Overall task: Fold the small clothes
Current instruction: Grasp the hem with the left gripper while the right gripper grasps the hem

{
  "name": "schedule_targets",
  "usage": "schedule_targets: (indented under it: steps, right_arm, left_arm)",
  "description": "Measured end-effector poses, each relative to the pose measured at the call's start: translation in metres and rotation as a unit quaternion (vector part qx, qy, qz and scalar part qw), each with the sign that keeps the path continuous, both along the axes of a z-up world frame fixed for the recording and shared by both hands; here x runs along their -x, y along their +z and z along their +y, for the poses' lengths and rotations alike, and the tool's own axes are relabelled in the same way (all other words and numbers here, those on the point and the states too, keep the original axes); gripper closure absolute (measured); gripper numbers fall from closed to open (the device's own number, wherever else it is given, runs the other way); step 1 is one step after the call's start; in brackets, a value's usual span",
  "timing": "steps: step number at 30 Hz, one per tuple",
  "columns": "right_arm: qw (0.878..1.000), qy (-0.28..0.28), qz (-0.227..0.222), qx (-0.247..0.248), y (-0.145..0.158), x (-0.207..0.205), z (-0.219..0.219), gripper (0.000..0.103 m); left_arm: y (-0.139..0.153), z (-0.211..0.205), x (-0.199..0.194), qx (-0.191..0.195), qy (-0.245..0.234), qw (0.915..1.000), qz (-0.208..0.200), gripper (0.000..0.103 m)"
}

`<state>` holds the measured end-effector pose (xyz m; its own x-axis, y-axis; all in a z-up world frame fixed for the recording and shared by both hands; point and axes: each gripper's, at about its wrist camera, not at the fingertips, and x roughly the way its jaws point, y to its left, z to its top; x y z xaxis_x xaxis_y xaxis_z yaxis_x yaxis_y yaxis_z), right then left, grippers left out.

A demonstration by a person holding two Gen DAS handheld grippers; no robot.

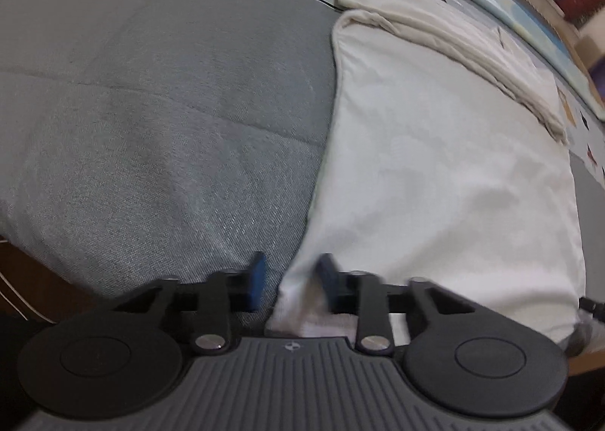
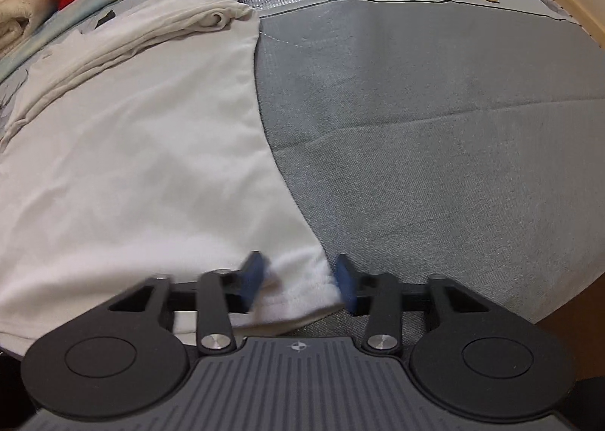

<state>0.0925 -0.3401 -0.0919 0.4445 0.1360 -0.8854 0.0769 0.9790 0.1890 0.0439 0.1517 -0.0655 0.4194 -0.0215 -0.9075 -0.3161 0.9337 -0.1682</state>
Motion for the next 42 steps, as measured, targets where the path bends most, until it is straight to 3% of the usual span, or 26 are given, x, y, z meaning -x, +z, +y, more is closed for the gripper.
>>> schedule_targets:
  steps: [1, 3, 8, 14, 17, 22, 27, 30, 35, 37, 38, 42]
  right_arm:
    - [1.0, -0.003, 0.001, 0.001, 0.0, 0.0, -0.001, 0.088]
    - [1.0, -0.007, 0.0, -0.004, 0.0, 0.001, -0.003, 0.095]
    - [1.0, -0.005, -0.013, -0.007, 0.005, 0.007, -0.005, 0.096]
    - [1.0, 0.003, 0.002, -0.005, 0.002, 0.006, -0.002, 0.092]
    - [1.0, 0.014, 0.002, 0.015, 0.001, 0.005, 0.004, 0.09]
    - [1.0, 0.0, 0.005, 0.006, -0.001, 0.004, 0.0, 0.089]
    - [1.0, 0.014, -0.013, 0.005, 0.003, 0.008, 0.004, 0.096]
    - [1.0, -0.001, -0.028, -0.004, 0.009, 0.01, -0.002, 0.096]
    - [1.0, -0.014, -0.006, -0.013, 0.002, 0.007, -0.006, 0.094]
    - [1.0, -0.019, -0.002, -0.019, 0.0, 0.007, -0.006, 0.089]
    - [1.0, -0.022, 0.001, -0.02, 0.0, 0.007, -0.007, 0.082]
    - [0.999, -0.023, 0.005, -0.022, -0.002, 0.008, -0.008, 0.08]
  left_arm:
    - [-0.001, -0.001, 0.001, 0.006, -0.006, 1.0, 0.002, 0.098]
    - [0.001, -0.005, 0.003, -0.006, -0.017, 0.9998, -0.002, 0.098]
    - [0.009, -0.01, 0.004, -0.012, -0.022, 0.9996, -0.015, 0.098]
    - [0.001, -0.01, 0.0, -0.02, -0.016, 0.9996, 0.016, 0.092]
    - [0.001, -0.01, 0.0, -0.022, -0.018, 0.9995, 0.014, 0.092]
    - [0.003, -0.012, -0.001, -0.025, -0.028, 0.9993, 0.006, 0.097]
    - [0.017, -0.009, 0.005, -0.015, -0.018, 0.9994, -0.027, 0.098]
    - [0.014, -0.009, 0.005, -0.013, -0.02, 0.9996, -0.015, 0.097]
    - [0.008, -0.007, 0.004, -0.006, -0.017, 0.9998, 0.012, 0.094]
    - [0.007, -0.005, 0.005, -0.002, -0.013, 0.9998, 0.013, 0.094]
    - [0.007, -0.005, 0.005, -0.001, -0.011, 0.9998, 0.014, 0.094]
    - [0.008, -0.006, 0.006, -0.004, -0.015, 0.9998, 0.015, 0.094]
